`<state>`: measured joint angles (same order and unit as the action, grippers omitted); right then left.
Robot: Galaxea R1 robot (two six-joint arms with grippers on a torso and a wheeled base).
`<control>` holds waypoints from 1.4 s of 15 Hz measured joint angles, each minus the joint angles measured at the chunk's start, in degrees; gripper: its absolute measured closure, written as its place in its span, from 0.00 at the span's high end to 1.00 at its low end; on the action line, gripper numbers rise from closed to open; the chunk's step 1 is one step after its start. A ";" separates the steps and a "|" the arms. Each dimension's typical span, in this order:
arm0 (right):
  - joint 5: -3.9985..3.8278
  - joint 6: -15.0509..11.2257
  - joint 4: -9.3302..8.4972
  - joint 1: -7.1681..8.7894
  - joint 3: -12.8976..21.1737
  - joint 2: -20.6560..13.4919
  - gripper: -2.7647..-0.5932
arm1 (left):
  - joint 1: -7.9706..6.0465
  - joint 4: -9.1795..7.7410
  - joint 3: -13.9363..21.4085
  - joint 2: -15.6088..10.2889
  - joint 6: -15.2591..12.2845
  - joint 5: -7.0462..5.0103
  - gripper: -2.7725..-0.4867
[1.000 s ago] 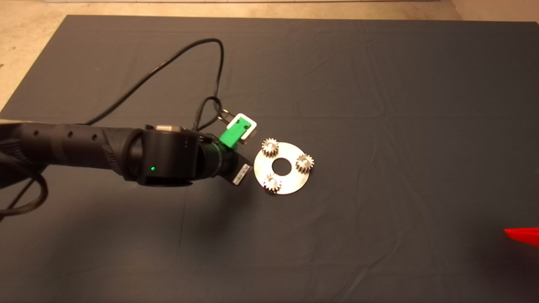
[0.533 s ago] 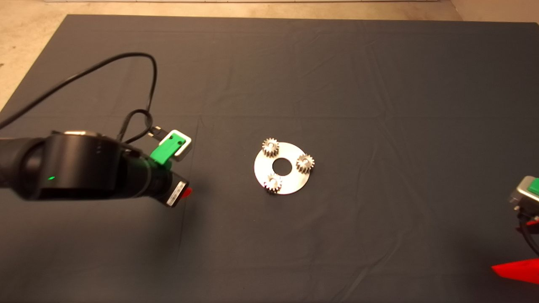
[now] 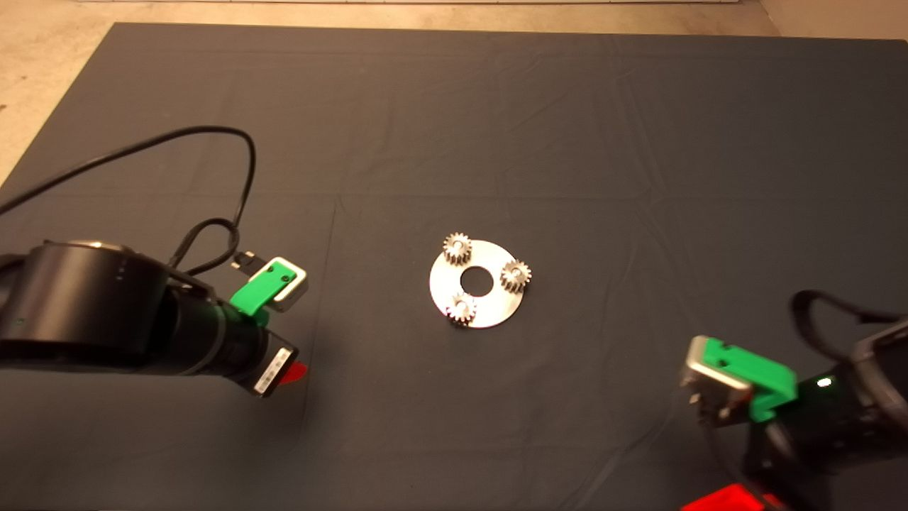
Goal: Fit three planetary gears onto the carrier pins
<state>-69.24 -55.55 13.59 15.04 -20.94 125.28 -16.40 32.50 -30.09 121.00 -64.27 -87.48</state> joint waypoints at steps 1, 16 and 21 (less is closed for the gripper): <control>-0.21 -3.28 1.56 -1.45 -0.02 3.76 0.99 | 0.00 -0.95 0.54 -0.42 -0.33 0.08 0.62; -16.25 -13.69 -7.05 -2.51 1.92 -9.64 0.99 | -0.14 -16.67 13.50 -8.27 -9.13 0.05 0.62; -16.14 -13.42 -6.81 -6.30 1.93 -8.93 0.99 | -0.13 -16.67 13.83 -1.69 -16.54 0.05 0.62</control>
<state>-85.38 -68.98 6.78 8.74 -19.02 116.36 -16.53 15.82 -16.26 119.31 -80.80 -87.43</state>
